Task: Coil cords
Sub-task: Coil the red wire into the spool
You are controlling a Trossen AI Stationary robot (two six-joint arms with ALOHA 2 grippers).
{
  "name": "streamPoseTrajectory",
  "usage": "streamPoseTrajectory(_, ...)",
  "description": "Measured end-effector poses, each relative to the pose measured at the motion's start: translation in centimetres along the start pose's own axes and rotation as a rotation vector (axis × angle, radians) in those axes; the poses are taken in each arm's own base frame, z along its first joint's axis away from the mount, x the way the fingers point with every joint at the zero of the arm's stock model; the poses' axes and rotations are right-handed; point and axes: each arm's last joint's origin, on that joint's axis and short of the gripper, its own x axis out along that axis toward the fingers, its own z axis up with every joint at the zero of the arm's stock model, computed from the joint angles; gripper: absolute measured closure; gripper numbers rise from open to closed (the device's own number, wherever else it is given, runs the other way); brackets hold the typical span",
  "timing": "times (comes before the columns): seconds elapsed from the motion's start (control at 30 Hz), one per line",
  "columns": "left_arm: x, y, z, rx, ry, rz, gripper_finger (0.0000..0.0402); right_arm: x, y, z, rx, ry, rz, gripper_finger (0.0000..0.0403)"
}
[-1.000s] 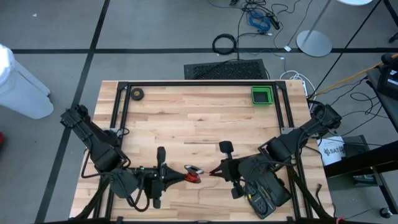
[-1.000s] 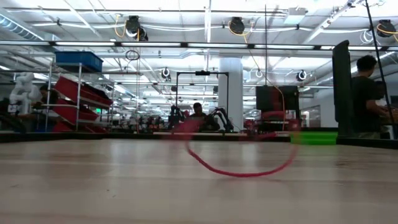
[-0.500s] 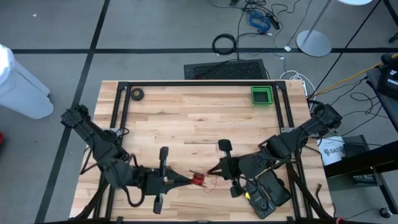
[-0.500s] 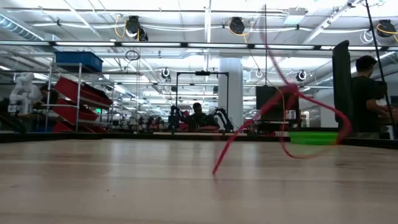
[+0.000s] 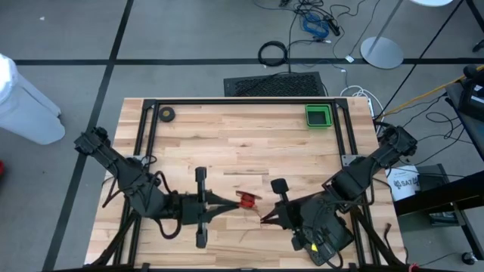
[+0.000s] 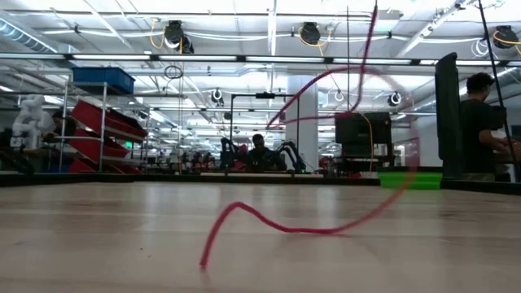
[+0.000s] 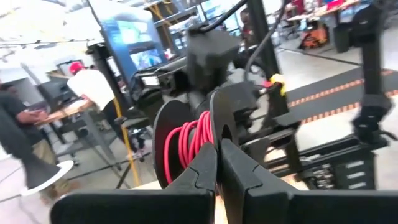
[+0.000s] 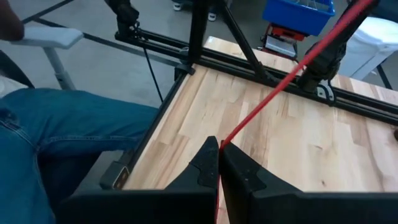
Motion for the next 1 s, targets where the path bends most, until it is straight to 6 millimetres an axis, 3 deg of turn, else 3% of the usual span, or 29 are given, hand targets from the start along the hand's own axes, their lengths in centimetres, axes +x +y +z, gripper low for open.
streamPoseTrajectory(0.53, -0.1, 0.0, -2.2, -0.039, 0.205, -0.028, 0.0393, -2.8, 0.2, -0.5, 0.0, 0.041, -0.011, 0.0403)
streamPoseTrajectory(1.0, -0.1, -1.0, -3.8, -0.085, 0.322, -0.158, 0.0393, -2.9, 0.4, -0.4, -0.054, 0.037, 0.003, 0.0403)
